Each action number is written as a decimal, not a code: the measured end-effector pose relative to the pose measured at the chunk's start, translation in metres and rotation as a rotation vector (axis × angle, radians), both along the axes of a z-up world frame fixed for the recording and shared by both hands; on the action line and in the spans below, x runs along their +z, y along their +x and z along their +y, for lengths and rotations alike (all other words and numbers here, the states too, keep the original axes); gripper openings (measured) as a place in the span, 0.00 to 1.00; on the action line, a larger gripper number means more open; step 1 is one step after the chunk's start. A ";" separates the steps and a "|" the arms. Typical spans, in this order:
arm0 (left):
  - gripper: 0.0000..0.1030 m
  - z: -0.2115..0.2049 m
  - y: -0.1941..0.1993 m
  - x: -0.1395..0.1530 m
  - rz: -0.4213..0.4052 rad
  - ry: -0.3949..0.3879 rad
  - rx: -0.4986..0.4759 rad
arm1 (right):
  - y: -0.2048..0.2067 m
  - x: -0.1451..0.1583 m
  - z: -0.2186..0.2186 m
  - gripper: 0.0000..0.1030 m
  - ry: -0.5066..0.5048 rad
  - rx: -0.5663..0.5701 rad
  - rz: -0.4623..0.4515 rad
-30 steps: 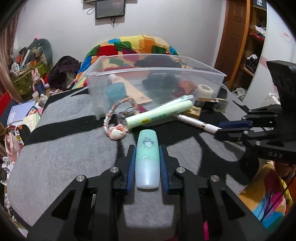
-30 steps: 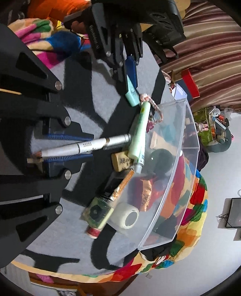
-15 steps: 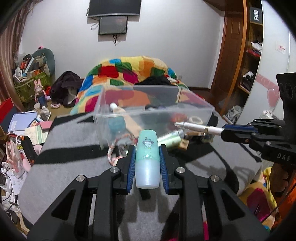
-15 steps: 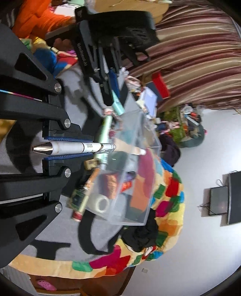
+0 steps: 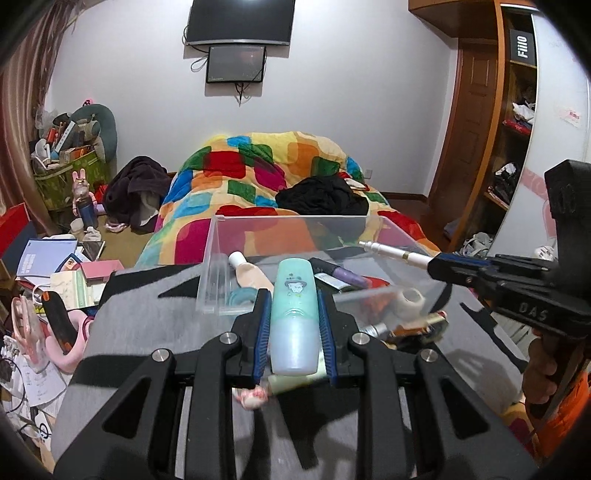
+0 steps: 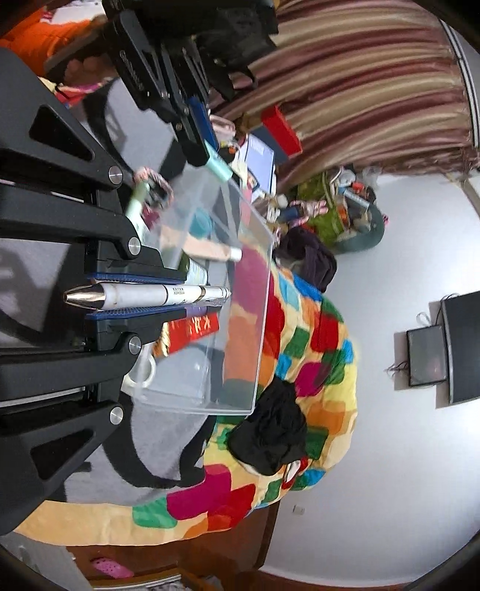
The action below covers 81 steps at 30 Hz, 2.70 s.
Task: Organize objects
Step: 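Grasp pale green bottle with left gripper while right gripper grasps white pen, drop both into box, then lower braided keychain with left gripper while right gripper lowers green-capped box, release both into box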
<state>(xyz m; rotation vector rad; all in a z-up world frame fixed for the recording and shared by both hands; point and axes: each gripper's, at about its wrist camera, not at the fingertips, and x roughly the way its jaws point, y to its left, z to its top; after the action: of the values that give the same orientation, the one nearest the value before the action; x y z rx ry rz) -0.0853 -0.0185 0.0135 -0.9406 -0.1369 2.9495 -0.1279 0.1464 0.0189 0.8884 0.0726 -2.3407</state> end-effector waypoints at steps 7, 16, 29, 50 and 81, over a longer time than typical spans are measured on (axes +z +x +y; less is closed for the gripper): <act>0.24 -0.004 -0.040 -0.008 -0.075 0.010 -0.013 | -0.032 -0.016 -0.011 0.10 0.037 -0.029 -0.060; 0.24 -0.002 -0.070 -0.024 -0.167 0.028 -0.027 | -0.043 -0.028 -0.026 0.10 0.085 -0.013 -0.099; 0.28 -0.007 -0.036 0.001 -0.083 0.026 -0.040 | -0.023 -0.012 -0.011 0.23 0.072 0.007 -0.055; 0.42 -0.031 0.020 -0.048 -0.205 0.001 0.007 | 0.008 -0.028 0.043 0.43 0.113 -0.107 -0.053; 0.21 -0.030 0.023 -0.068 -0.194 0.022 0.043 | 0.006 -0.071 0.036 0.32 0.164 -0.146 -0.142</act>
<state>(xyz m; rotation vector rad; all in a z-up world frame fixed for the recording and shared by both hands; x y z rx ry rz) -0.0620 -0.0482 -0.0541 -1.2350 -0.1986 2.8823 -0.1217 0.1822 -0.0520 1.1738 0.1477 -2.4242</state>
